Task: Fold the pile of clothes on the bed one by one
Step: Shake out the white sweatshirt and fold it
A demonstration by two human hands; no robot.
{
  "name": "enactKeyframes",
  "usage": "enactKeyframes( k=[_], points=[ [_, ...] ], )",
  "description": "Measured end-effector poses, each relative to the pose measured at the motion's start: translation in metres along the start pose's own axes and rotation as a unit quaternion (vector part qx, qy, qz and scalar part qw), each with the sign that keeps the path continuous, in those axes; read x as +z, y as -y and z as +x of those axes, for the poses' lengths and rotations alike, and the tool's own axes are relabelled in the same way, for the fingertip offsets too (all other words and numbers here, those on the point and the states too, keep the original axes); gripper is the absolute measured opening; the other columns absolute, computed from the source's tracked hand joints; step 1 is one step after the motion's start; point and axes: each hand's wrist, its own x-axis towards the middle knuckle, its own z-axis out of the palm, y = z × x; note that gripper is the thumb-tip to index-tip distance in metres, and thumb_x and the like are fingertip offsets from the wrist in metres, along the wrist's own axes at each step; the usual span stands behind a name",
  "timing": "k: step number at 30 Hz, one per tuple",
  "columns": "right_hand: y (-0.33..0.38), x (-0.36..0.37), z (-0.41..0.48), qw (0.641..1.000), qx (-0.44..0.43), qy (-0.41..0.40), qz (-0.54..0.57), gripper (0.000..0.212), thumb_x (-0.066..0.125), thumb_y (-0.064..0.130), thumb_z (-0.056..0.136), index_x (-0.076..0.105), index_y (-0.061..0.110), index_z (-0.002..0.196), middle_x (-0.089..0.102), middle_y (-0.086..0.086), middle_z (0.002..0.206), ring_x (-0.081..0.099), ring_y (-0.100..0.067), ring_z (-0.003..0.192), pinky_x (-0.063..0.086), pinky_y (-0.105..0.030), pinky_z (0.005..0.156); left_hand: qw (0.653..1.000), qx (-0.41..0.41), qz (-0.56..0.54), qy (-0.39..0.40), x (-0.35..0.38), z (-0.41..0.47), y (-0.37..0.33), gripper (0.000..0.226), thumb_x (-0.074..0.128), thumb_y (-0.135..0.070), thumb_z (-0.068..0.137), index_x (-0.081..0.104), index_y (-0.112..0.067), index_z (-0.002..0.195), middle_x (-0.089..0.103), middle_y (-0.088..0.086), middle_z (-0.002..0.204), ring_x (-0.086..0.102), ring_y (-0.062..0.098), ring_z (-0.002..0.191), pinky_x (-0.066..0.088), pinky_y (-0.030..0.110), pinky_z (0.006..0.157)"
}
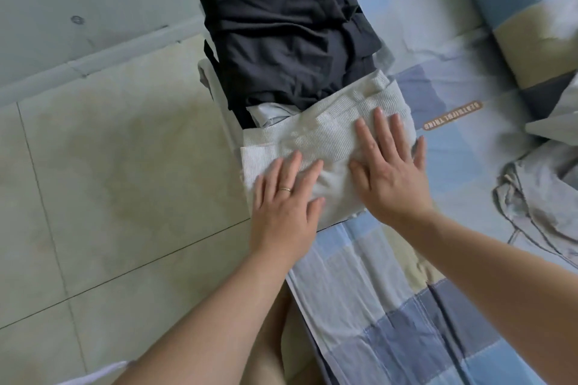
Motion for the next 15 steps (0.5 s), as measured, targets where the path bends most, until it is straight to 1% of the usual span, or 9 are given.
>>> enactKeyframes(
  k=[2,3,5,7,10,13,15],
  points=[
    [-0.007,0.005,0.011,0.999,0.005,0.031,0.020,0.066,0.028,0.057,0.100,0.008,0.038,0.160,-0.001,0.008,0.169,-0.004,-0.021,0.156,0.005,-0.062,0.121,0.998,-0.029,0.022,0.059,0.013,0.008,0.004,0.058,0.030,-0.055,0.104,0.007,-0.049,0.157,-0.005,-0.013,0.169,-0.010,0.015,0.155,-0.002,0.045,0.125],
    [-0.010,0.011,0.016,0.999,0.012,0.038,0.029,0.066,0.028,0.058,0.099,0.008,0.039,0.160,-0.002,0.009,0.169,-0.005,-0.021,0.156,0.004,-0.061,0.122,0.996,-0.038,0.025,0.075,0.020,0.012,0.008,0.059,0.028,-0.055,0.104,0.001,-0.050,0.156,-0.010,-0.014,0.168,-0.015,0.013,0.154,-0.006,0.043,0.125],
    [-0.012,0.025,0.026,0.998,0.025,0.039,0.044,0.066,0.028,0.057,0.099,0.010,0.039,0.159,-0.001,0.009,0.169,-0.005,-0.020,0.156,0.002,-0.059,0.123,0.994,-0.051,0.043,0.088,0.031,0.022,0.014,0.060,0.025,-0.055,0.104,-0.006,-0.051,0.155,-0.015,-0.015,0.167,-0.019,0.012,0.153,-0.011,0.041,0.124],
    [-0.012,0.037,0.033,0.996,0.039,0.040,0.062,0.066,0.026,0.055,0.098,0.009,0.039,0.159,-0.002,0.010,0.169,-0.006,-0.020,0.156,-0.001,-0.057,0.123,0.992,-0.052,0.057,0.095,0.037,0.031,0.016,0.060,0.023,-0.055,0.104,-0.009,-0.051,0.154,-0.017,-0.015,0.166,-0.019,0.013,0.153,-0.012,0.041,0.123],
    [-0.015,0.041,0.037,0.996,0.041,0.047,0.057,0.066,0.025,0.056,0.098,0.005,0.040,0.159,-0.004,0.010,0.169,-0.007,-0.019,0.155,-0.003,-0.055,0.124,0.989,-0.059,0.073,0.112,0.036,0.033,0.016,0.060,0.021,-0.056,0.104,-0.013,-0.052,0.154,-0.021,-0.015,0.166,-0.021,0.013,0.153,-0.013,0.042,0.123],
    [-0.014,0.021,0.036,0.993,0.045,0.103,0.043,0.067,0.029,0.057,0.101,-0.001,0.041,0.159,-0.012,0.011,0.168,-0.012,-0.019,0.155,-0.003,-0.054,0.123,0.985,-0.069,0.062,0.144,0.021,0.032,0.004,0.061,0.024,-0.054,0.106,-0.012,-0.050,0.155,-0.020,-0.013,0.166,-0.022,0.015,0.153,-0.012,0.044,0.123],
    [-0.006,-0.005,0.034,0.986,0.052,0.159,0.026,0.072,0.036,0.053,0.101,-0.005,0.041,0.158,-0.018,0.010,0.167,-0.014,-0.019,0.154,-0.002,-0.056,0.123,0.980,-0.086,0.050,0.173,0.002,0.030,-0.006,0.063,0.033,-0.045,0.107,-0.007,-0.048,0.156,-0.018,-0.010,0.167,-0.019,0.018,0.154,-0.010,0.045,0.124]
  ],
)
